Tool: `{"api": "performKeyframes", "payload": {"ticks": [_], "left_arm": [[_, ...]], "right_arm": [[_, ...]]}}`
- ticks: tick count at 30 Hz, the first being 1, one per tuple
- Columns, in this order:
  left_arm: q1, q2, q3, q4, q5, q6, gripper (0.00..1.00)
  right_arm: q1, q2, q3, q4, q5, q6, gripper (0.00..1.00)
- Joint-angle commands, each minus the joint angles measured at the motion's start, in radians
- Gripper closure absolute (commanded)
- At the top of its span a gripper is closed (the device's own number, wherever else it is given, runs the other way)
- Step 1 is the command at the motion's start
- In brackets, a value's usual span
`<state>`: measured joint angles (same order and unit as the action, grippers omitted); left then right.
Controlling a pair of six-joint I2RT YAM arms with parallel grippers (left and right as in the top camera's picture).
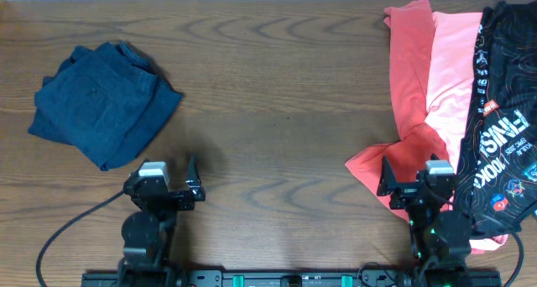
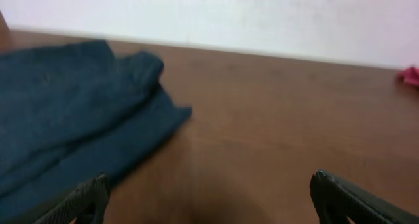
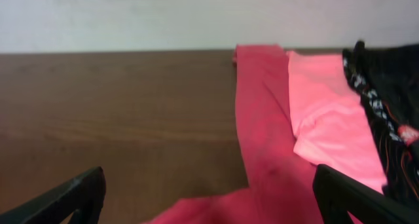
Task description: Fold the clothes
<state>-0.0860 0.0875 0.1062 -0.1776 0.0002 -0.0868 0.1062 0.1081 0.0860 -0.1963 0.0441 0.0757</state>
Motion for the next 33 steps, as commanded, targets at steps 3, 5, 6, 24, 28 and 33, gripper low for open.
{"api": "performKeyframes", "payload": {"ticks": [3,5,6,24,28,33], "left_arm": [[-0.003,0.186,0.242,-0.156,0.023,-0.057,0.02],[-0.003,0.288,0.348,-0.254,0.023,-0.057,0.02],[-0.003,0.336,0.396,-0.306,0.023,-0.057,0.02],[-0.003,0.911,0.729,-0.682,0.023,-0.057,0.02],[-0.003,0.925,0.729,-0.682,0.023,-0.057,0.02],[-0.003,0.924,0.729,-0.682,0.023,-0.057,0.02]], "right_arm": [[-0.009,0.182,0.177,-0.061,0.005,0.016,0.01],[-0.009,0.288,0.258,-0.108,0.005,0.016,0.01],[-0.009,0.349,0.307,-0.146,0.005,0.016,0.01],[-0.008,1.340,0.696,-0.487,0.039,0.092,0.16],[-0.007,1.466,0.696,-0.451,0.078,0.161,0.16],[0.032,1.533,0.696,-0.415,-0.035,0.145,0.42]]}}
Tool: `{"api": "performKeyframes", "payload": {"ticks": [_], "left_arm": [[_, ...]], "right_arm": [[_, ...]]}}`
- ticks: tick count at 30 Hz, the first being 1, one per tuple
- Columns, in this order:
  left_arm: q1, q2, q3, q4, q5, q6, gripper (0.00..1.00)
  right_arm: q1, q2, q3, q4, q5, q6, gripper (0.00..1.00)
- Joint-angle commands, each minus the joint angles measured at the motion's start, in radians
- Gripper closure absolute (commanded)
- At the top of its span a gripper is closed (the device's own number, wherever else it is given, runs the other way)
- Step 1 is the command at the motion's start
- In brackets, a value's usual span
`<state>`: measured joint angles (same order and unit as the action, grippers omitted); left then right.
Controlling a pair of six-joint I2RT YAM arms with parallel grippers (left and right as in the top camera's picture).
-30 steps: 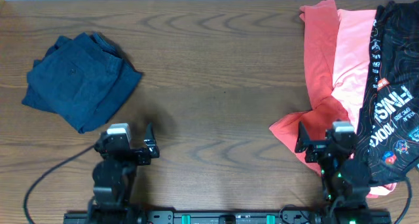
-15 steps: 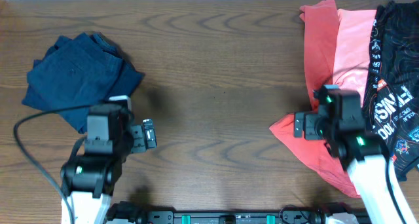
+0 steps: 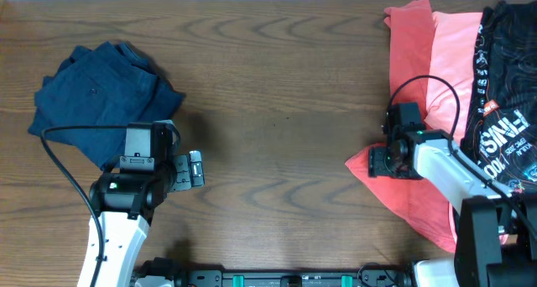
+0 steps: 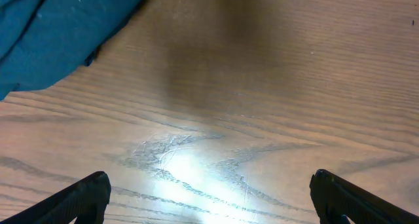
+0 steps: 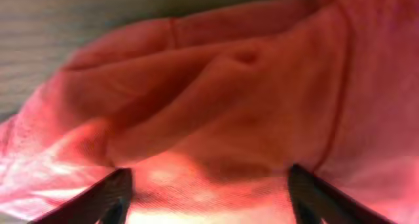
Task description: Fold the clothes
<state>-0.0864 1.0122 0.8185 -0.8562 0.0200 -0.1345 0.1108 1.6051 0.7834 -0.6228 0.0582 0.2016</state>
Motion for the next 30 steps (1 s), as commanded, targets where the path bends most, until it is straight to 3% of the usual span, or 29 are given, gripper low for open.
{"api": "performKeyframes", "payload": {"ticks": [1,3,10,17,20,21,22,24,25,28,30], "left_arm": [[-0.003,0.000,0.017,-0.003,0.003,-0.010,0.02],[-0.003,0.000,0.017,0.000,0.003,-0.009,0.02],[-0.003,0.000,0.017,0.031,0.003,-0.010,0.02],[-0.003,0.000,0.017,0.136,0.003,-0.010,0.02],[-0.003,0.000,0.017,0.175,0.023,-0.010,0.02],[-0.003,0.000,0.017,0.183,0.045,-0.010,0.02],[-0.003,0.000,0.017,0.190,0.076,-0.010,0.02],[-0.003,0.000,0.017,0.194,0.140,-0.010,0.02],[-0.003,0.000,0.017,0.193,0.177,-0.010,0.02],[-0.003,0.003,0.014,0.192,0.269,-0.010,0.02],[-0.003,0.011,0.005,0.192,0.325,-0.011,0.02]], "right_arm": [[0.044,0.039,-0.001,0.019,-0.097,0.002,0.55],[0.084,0.041,-0.001,0.036,-0.174,-0.018,0.99],[0.298,0.041,-0.001,0.220,-0.364,0.016,0.99],[0.581,0.041,0.000,0.834,-0.456,0.146,0.99],[0.658,0.041,0.008,0.945,-0.365,0.146,0.99],[0.666,0.041,0.012,0.932,-0.341,0.146,0.97],[0.667,0.041,0.014,0.901,-0.315,0.146,0.83],[0.652,0.040,0.014,0.811,-0.249,0.141,0.46],[0.639,0.038,0.014,0.765,-0.217,0.138,0.41],[0.572,0.022,0.014,0.643,-0.159,0.104,0.02],[0.511,0.002,0.015,0.579,-0.151,0.077,0.01]]}}
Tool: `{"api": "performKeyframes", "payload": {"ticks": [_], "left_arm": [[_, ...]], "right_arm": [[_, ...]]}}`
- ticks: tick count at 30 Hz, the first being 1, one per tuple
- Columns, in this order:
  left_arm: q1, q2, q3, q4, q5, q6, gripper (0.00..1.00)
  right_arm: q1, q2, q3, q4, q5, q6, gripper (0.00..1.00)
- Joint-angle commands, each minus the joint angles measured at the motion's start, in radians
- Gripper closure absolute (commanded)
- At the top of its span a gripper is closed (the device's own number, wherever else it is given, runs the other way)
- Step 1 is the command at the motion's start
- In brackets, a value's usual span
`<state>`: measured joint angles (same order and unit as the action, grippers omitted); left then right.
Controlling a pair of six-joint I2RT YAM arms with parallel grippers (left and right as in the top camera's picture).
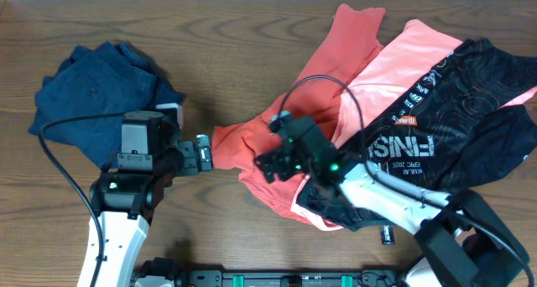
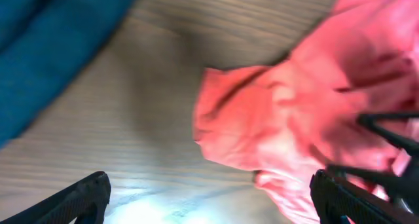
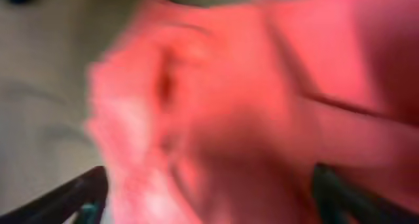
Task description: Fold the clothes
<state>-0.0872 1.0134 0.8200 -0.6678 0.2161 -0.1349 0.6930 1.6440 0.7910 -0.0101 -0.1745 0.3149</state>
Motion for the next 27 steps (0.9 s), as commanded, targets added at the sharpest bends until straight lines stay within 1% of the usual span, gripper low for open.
{"api": "performKeyframes", "payload": {"ticks": [1,3,7,10,11,14,15,16,18,19,22,24,25,26,27], "left_arm": [[-0.002,0.018,-0.002,0.003,0.154,-0.013,0.02],[-0.002,0.038,-0.014,0.002,0.185,-0.039,0.02],[-0.007,0.109,-0.048,-0.005,0.219,-0.179,0.02],[-0.026,0.183,-0.073,-0.004,0.222,-0.280,0.02],[-0.037,0.214,-0.077,-0.003,0.222,-0.306,0.02],[-0.076,0.302,-0.078,0.013,0.222,-0.340,0.02],[-0.091,0.330,-0.078,0.027,0.222,-0.343,0.02],[-0.107,0.357,-0.078,0.046,0.222,-0.343,0.02],[-0.145,0.413,-0.078,0.095,0.223,-0.343,0.02],[-0.167,0.442,-0.078,0.124,0.222,-0.342,0.02],[-0.220,0.511,-0.078,0.211,0.222,-0.342,0.02],[-0.244,0.549,-0.078,0.263,0.222,-0.342,0.02],[-0.250,0.562,-0.078,0.286,0.222,-0.342,0.02],[-0.253,0.573,-0.078,0.310,0.221,-0.342,0.02],[-0.253,0.580,-0.078,0.326,0.221,-0.342,0.02]], "right_arm": [[-0.106,-0.049,0.007,-0.062,0.082,-0.050,0.01],[-0.171,-0.071,0.007,-0.105,0.082,-0.072,0.01],[-0.284,-0.089,0.007,-0.187,0.081,-0.134,0.01],[-0.340,-0.084,0.007,-0.250,0.080,-0.175,0.01],[-0.352,-0.084,0.007,-0.272,0.080,-0.192,0.08],[-0.377,-0.084,0.007,-0.312,0.080,-0.212,0.38],[-0.380,-0.084,0.007,-0.316,0.072,-0.212,0.42],[-0.380,-0.084,0.007,-0.316,0.065,-0.212,0.42],[-0.375,-0.084,0.007,-0.320,0.063,-0.212,0.32],[-0.375,-0.084,0.007,-0.323,0.063,-0.212,0.31],[-0.375,-0.075,0.006,-0.344,0.074,-0.187,0.36],[-0.375,-0.059,0.006,-0.354,0.073,-0.181,0.37],[-0.375,-0.047,0.006,-0.360,0.074,-0.182,0.39],[-0.375,-0.033,0.006,-0.366,0.074,-0.182,0.49],[-0.375,-0.021,0.006,-0.372,0.074,-0.181,0.62]]}}
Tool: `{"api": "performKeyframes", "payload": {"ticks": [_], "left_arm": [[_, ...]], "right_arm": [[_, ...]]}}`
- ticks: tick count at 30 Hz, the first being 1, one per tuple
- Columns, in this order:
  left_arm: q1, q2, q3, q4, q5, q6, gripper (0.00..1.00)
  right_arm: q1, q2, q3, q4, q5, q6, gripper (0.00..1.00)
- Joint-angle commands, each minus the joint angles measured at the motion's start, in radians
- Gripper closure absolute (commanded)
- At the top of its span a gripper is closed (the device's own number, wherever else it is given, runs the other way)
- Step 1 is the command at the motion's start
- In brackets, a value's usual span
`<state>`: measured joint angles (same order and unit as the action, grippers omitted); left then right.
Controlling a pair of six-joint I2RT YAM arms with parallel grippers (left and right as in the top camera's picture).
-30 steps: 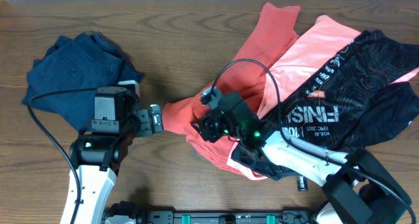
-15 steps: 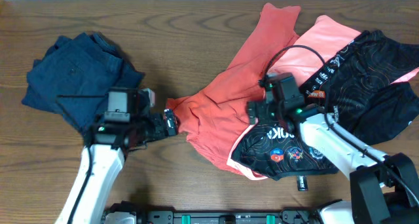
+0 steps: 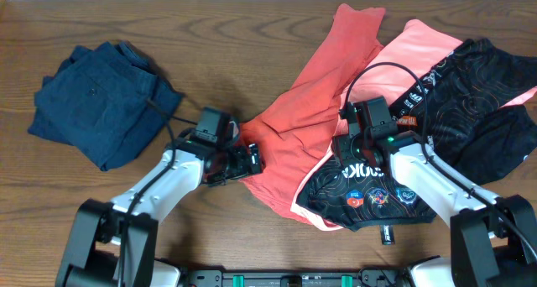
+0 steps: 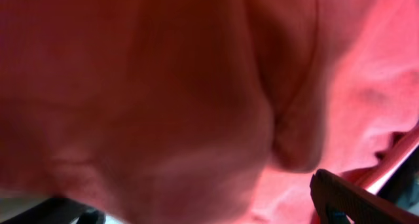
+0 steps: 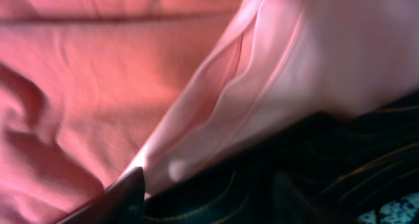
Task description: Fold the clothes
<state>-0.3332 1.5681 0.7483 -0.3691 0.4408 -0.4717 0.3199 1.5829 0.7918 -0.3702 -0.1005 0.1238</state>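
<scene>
A red-orange garment (image 3: pixel 306 94) lies diagonally across the table's middle. A pink garment (image 3: pixel 419 39) and a black printed garment (image 3: pixel 478 86) overlap it on the right. A folded navy garment (image 3: pixel 96 98) sits at the far left. My left gripper (image 3: pixel 245 161) stands open at the red garment's near-left end. The left wrist view is filled by that red cloth (image 4: pixel 196 86), with one fingertip (image 4: pixel 347 198) showing at the lower right. My right gripper (image 3: pixel 352 146) is down where red, pink (image 5: pixel 314 60) and black cloth (image 5: pixel 340 178) meet. Only one finger (image 5: pixel 114 201) is distinct there.
The wooden table (image 3: pixel 252 35) is bare between the navy garment and the pile. Part of the black garment (image 3: pixel 369 195) hangs toward the front edge, with a small dark object (image 3: pixel 387 234) beside it. My arms' cables arch above the cloth.
My left gripper moved right and now sits low on the red garment's end. My right gripper went from the pile's left part to its middle. The black garment's near part shifted left.
Both grippers first rested at the front edge, with the clothes piled at the right. Then the left one hung near the navy garment and the right one sat on the red garment's corner. Later the pile lay at the table's middle; now both grippers are on it.
</scene>
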Motion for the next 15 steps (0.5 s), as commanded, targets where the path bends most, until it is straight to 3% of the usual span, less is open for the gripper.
{"api": "performKeyframes", "payload": {"ticks": [1,3,10,15], "left_arm": [[-0.006,0.028,-0.006,0.046,-0.004,-0.005,0.02],[-0.001,0.027,-0.006,0.073,-0.009,-0.005,0.02],[0.062,0.027,0.004,0.099,-0.122,0.013,0.02],[0.153,0.026,0.059,0.099,-0.116,0.045,0.02]], "right_arm": [[-0.002,0.055,0.006,-0.023,0.001,0.010,0.79],[-0.006,0.069,0.006,-0.050,0.034,0.015,0.99],[-0.106,0.021,0.006,-0.309,0.508,0.279,0.99],[-0.280,-0.053,0.006,-0.359,0.569,0.286,0.99]]}}
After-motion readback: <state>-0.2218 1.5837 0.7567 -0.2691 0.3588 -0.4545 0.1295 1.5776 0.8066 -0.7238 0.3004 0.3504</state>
